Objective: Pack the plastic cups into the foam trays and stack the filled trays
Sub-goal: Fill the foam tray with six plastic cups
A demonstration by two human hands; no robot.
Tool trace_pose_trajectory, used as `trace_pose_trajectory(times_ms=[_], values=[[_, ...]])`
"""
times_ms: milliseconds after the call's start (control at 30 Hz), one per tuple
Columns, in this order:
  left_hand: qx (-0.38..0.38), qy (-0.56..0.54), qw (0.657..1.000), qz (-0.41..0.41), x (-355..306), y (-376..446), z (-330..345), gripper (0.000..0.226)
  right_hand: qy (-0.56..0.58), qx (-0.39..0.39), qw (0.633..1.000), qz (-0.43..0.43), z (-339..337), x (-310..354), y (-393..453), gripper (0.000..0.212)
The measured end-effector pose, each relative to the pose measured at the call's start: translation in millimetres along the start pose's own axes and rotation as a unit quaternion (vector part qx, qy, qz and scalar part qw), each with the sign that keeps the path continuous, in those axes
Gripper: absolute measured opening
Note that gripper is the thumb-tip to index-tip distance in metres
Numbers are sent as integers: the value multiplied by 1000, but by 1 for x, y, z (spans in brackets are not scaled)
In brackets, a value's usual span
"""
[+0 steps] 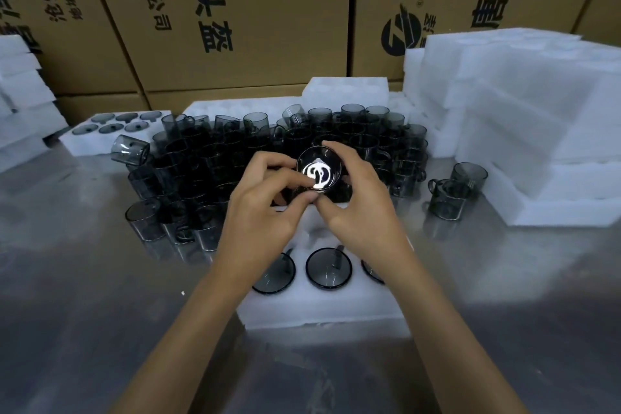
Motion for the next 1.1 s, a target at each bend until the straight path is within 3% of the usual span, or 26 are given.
trace_pose_trajectory(times_ms=[100, 200, 367, 733, 933, 1100], values=[[8, -154, 986, -57, 11, 0, -2, 14, 10, 40, 999, 9, -8, -10, 2, 51], [45, -249, 959, -125, 26, -5, 6, 24, 41, 126, 990, 49, -1, -27, 1, 55], [94, -209, 958, -174, 42, -12, 16, 34, 6, 206, 974, 90, 5, -42, -3, 69], [139, -128, 963, -194, 53, -15, 20, 23, -28, 233, 966, 112, 14, -49, -7, 75], [144, -142, 958, -204, 56, -16, 22, 24, 6, 234, 962, 144, 12, -51, -8, 60], [173, -3, 969, -178, 53, -17, 27, 24, -201, 234, 942, 131, 13, -53, -10, 50]])
Point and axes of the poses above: each hand's wrist, its own y-axis towards the middle knuckle, its own z-axis out of the palm, x = y × z, the point moved 8 cm from there along y, towards the middle knuckle, and after that the axes turned 14 degrees about x, right-handed, at the moved point
